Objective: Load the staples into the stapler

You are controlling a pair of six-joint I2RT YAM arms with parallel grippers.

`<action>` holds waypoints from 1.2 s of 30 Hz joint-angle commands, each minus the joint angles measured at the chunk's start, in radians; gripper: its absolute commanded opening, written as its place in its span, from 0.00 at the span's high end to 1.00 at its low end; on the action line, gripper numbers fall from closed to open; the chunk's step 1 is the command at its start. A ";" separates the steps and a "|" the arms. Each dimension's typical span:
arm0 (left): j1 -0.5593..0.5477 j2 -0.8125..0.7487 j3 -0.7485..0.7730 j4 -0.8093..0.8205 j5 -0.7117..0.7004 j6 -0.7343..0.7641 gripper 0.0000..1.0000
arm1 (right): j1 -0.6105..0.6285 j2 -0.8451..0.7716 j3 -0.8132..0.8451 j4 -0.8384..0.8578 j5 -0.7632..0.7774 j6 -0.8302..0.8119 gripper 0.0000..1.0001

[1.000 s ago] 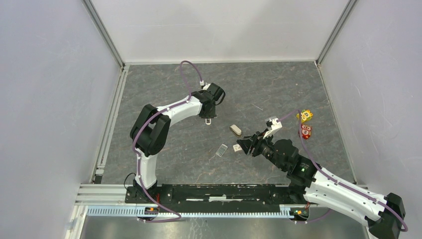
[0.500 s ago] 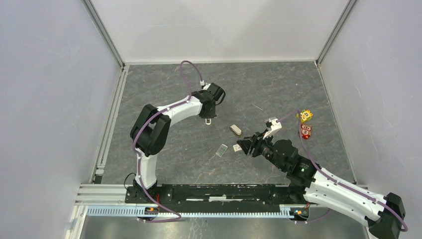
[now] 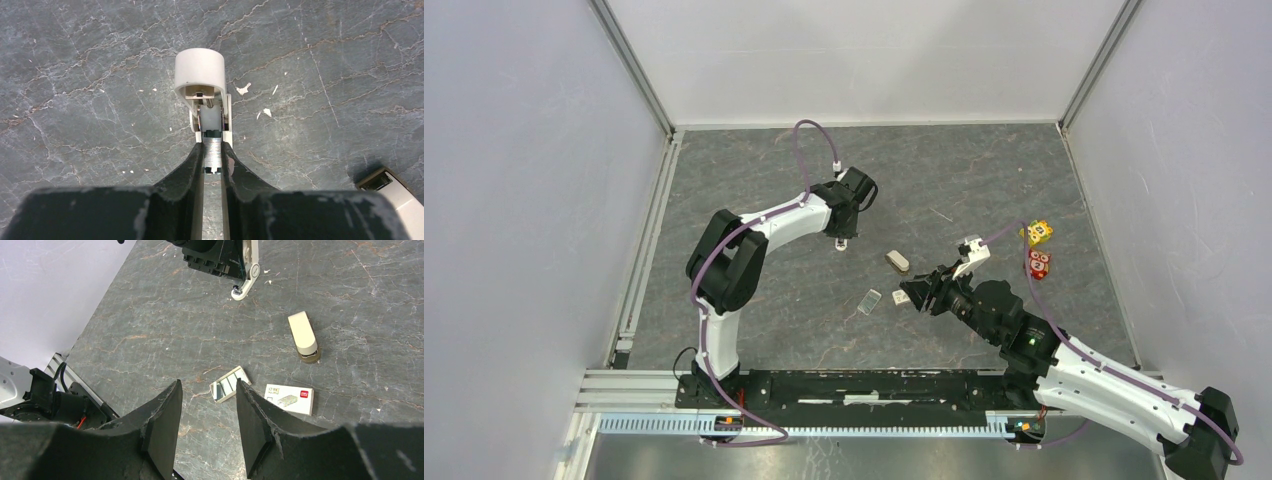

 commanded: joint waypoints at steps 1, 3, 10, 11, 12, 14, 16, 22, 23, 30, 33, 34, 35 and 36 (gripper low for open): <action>0.004 -0.010 -0.002 0.007 0.010 0.034 0.81 | -0.003 0.004 0.008 0.017 0.016 -0.012 0.50; 0.002 -0.001 0.000 0.011 0.022 0.021 0.79 | -0.003 0.005 0.009 0.015 0.015 -0.012 0.50; 0.004 0.003 -0.003 0.016 0.012 0.007 0.78 | -0.003 -0.005 0.010 0.006 0.024 -0.013 0.50; 0.004 0.003 -0.004 0.014 0.010 0.007 0.78 | -0.003 -0.003 0.008 0.008 0.025 -0.013 0.50; 0.004 0.002 -0.004 0.016 0.010 0.007 0.78 | -0.002 -0.002 0.009 0.010 0.025 -0.013 0.50; 0.002 0.001 -0.003 0.016 0.010 0.006 0.78 | -0.002 0.001 0.009 0.012 0.022 -0.012 0.50; 0.004 0.001 -0.002 0.017 0.009 0.005 0.76 | -0.003 0.003 0.009 0.013 0.018 -0.012 0.50; 0.004 -0.005 -0.002 0.020 0.012 0.005 0.73 | -0.003 0.001 0.006 0.013 0.019 -0.011 0.50; 0.004 -0.005 -0.001 0.023 0.013 0.005 0.73 | -0.003 0.001 0.006 0.015 0.019 -0.011 0.50; 0.003 -0.011 0.001 0.030 0.028 0.001 0.71 | -0.002 0.003 0.004 0.018 0.019 -0.010 0.50; 0.002 -0.028 0.007 0.030 0.041 -0.002 0.71 | -0.003 0.006 0.002 0.020 0.018 -0.009 0.50; 0.002 -0.041 0.007 0.030 0.046 -0.005 0.70 | -0.003 0.009 0.004 0.020 0.016 -0.010 0.50; 0.004 -0.056 0.008 0.032 0.047 -0.007 0.68 | -0.003 0.012 0.004 0.020 0.013 -0.013 0.50; 0.004 -0.070 0.009 0.032 0.046 -0.008 0.64 | -0.003 0.014 0.005 0.022 0.011 -0.016 0.50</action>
